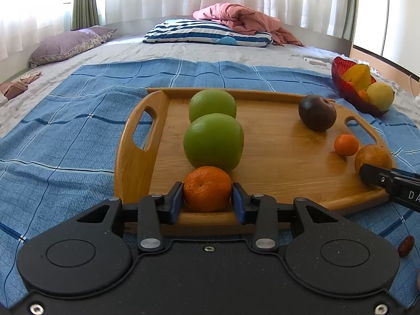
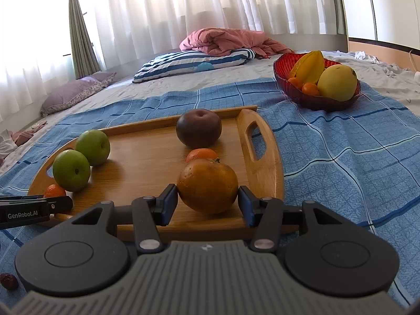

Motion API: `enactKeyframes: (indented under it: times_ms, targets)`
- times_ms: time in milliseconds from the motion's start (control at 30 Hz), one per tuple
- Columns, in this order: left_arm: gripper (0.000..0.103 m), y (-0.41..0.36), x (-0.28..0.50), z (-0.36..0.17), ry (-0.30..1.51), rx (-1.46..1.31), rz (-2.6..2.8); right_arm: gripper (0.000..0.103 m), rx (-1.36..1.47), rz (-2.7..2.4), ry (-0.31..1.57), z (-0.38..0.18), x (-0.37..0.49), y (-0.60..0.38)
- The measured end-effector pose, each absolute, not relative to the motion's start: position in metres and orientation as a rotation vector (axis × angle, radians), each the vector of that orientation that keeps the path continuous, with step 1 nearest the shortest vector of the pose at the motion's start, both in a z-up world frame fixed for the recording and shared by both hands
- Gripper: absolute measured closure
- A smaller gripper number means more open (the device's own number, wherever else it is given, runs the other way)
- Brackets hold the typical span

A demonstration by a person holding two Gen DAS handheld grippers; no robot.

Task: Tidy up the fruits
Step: 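Open the left tool to drop the tangerine while the right tool releases the orange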

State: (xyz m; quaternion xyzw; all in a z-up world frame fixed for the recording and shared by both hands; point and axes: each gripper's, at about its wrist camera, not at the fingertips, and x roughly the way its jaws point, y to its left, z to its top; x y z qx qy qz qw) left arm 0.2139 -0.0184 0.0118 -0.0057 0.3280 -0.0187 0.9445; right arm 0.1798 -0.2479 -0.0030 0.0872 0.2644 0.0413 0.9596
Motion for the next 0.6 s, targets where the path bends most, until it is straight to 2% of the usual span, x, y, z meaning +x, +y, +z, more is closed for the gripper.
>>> enactKeyframes:
  times_ms: [167,333,500,600]
  targets:
    - [0.054,-0.021,0.210,0.014,0.665,-0.007,-0.049,0.045,0.182,0.086,0.537,-0.002,0.180,-0.248]
    - [0.043,-0.024,0.203,0.017,0.654,0.003,-0.056,0.033,0.194,0.090,0.518,0.000,0.176,-0.251]
    - [0.029,-0.025,0.194,0.021,0.645,0.006,-0.076,0.027,0.203,0.087,0.498,0.002,0.170,-0.253]
    - [0.026,-0.026,0.187,0.023,0.640,0.011,-0.087,0.023,0.211,0.082,0.491,0.003,0.168,-0.255]
